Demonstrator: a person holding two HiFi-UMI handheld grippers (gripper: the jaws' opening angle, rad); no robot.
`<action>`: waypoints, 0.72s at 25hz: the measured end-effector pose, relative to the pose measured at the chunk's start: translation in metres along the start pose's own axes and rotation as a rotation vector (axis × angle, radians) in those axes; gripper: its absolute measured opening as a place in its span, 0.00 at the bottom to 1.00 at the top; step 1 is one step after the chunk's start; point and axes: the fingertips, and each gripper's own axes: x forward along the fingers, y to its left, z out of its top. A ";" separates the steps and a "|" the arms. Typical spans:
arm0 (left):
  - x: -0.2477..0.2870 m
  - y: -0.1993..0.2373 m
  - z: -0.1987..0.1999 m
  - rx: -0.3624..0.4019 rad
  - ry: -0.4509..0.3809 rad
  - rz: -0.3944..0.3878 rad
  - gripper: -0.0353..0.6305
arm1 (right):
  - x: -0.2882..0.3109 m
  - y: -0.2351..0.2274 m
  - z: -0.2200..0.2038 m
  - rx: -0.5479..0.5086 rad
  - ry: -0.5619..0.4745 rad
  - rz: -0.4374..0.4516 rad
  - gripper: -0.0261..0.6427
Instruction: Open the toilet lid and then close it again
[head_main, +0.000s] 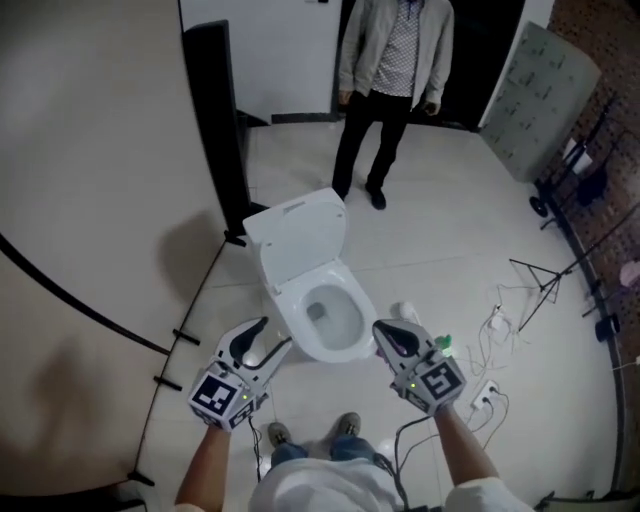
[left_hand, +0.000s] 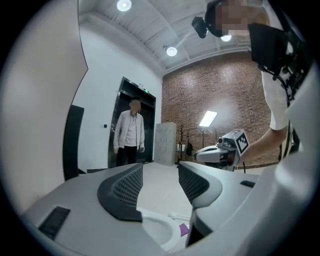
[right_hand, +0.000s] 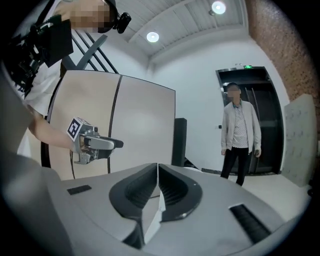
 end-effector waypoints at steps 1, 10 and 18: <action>0.000 -0.011 -0.002 -0.022 -0.002 -0.026 0.38 | -0.010 0.005 -0.010 0.026 0.010 -0.017 0.05; 0.013 -0.048 -0.022 -0.089 0.001 -0.129 0.38 | -0.041 0.030 -0.055 0.128 0.056 -0.043 0.05; 0.012 -0.050 -0.023 -0.091 0.005 -0.137 0.38 | -0.041 0.028 -0.049 0.103 0.060 -0.052 0.05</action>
